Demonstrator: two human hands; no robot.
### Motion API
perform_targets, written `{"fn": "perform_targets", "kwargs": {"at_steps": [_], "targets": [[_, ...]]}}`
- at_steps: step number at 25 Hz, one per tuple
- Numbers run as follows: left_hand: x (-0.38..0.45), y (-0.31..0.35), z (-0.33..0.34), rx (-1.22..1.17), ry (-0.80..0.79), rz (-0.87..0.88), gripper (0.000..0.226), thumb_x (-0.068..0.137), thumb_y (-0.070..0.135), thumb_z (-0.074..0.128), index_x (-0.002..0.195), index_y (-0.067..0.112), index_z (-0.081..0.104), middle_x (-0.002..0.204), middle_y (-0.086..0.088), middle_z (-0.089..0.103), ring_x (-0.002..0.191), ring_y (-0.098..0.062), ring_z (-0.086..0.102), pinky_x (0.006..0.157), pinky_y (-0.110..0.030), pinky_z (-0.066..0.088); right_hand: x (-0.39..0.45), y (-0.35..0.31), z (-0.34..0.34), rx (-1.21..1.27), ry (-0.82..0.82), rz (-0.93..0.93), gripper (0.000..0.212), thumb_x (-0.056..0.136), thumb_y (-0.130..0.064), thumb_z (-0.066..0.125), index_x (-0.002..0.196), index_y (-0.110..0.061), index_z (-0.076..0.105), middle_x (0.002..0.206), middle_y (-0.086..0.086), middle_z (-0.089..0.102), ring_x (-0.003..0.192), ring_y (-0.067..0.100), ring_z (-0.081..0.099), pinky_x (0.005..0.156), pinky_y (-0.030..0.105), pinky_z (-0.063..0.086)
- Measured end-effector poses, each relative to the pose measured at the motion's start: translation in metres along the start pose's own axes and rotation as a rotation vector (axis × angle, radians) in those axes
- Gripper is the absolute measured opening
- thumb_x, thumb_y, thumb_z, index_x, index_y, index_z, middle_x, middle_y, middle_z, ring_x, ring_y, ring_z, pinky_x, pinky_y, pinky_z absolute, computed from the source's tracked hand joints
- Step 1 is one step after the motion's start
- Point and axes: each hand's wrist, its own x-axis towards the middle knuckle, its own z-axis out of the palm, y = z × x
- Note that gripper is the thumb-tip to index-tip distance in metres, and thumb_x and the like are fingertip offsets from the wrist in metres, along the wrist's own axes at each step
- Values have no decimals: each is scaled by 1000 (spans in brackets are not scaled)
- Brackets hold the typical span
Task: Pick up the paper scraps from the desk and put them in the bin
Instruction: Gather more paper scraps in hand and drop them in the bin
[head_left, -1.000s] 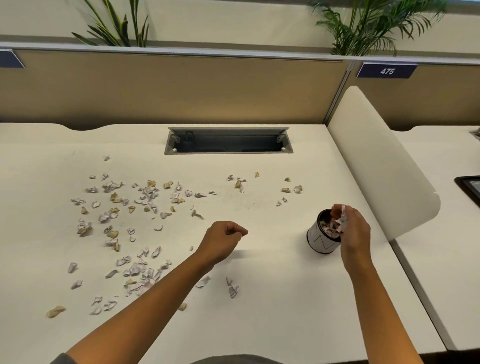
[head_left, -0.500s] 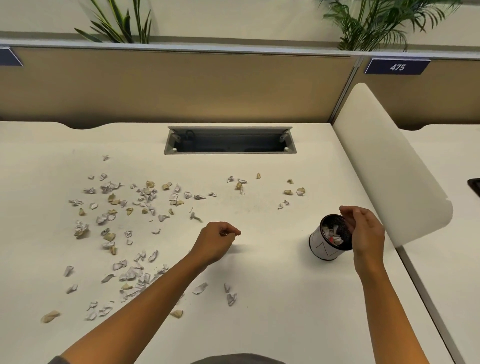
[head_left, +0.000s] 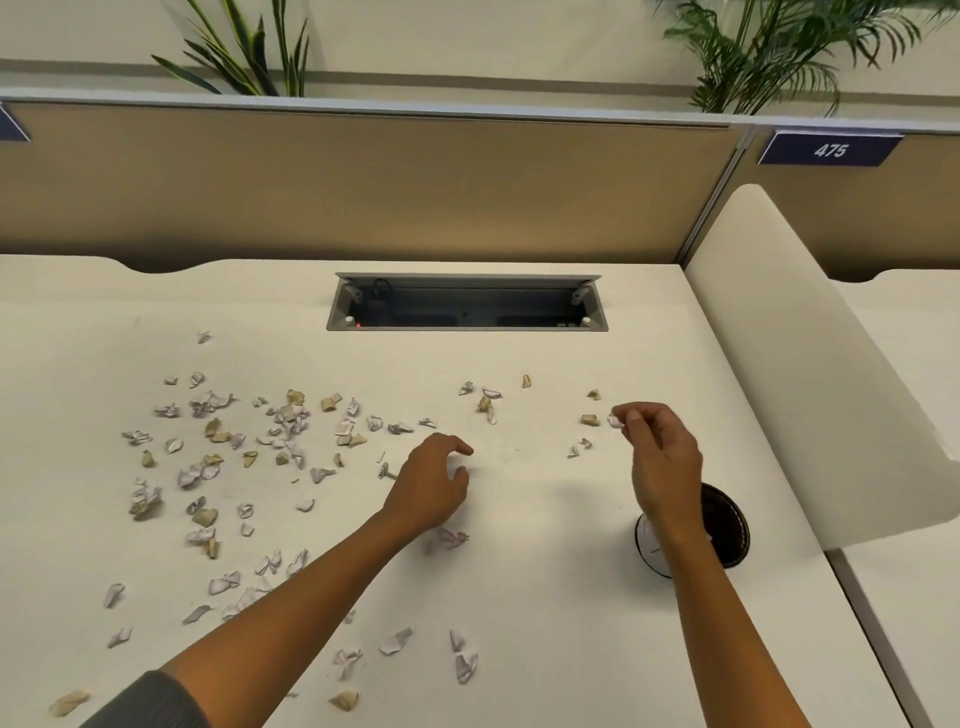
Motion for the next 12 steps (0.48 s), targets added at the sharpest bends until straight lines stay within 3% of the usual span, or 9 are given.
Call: {"fn": "perform_targets", "kwargs": {"at_steps": [3,5,9,12], "targets": [[27,1,3,124,-83,99,43,90,15,58,132,18,50,142,1,46,133,-17,42,105,-23,31,4,7,23,-79,-111,-23,15,95,-15,58,92,-25,69,95,-12,71,90,-7,63,73,3,44],[43,4,6,213,-153,155,55,91,17,56,143,18,39,155,0,31,144,-18,25,114,-27,24,5,18,35,-130,-157,11,17,94,-13,59,92,-27,67,97,-12,69,91,-7,62,73,2,43],[78,13,13,355,-192,211,63,96,20,52,151,20,23,162,-3,12,151,-26,1,123,-40,12,14,42,51,-278,-196,69,20,94,-13,58,113,-19,62,115,-4,63,110,14,57,93,26,45],[98,18,15,516,-247,230,61,101,25,44,154,23,14,164,-2,3,151,-30,-6,122,-48,7,25,52,55,-422,-116,8,30,93,-9,57,123,-14,56,126,3,53,115,21,51,87,24,38]]}}
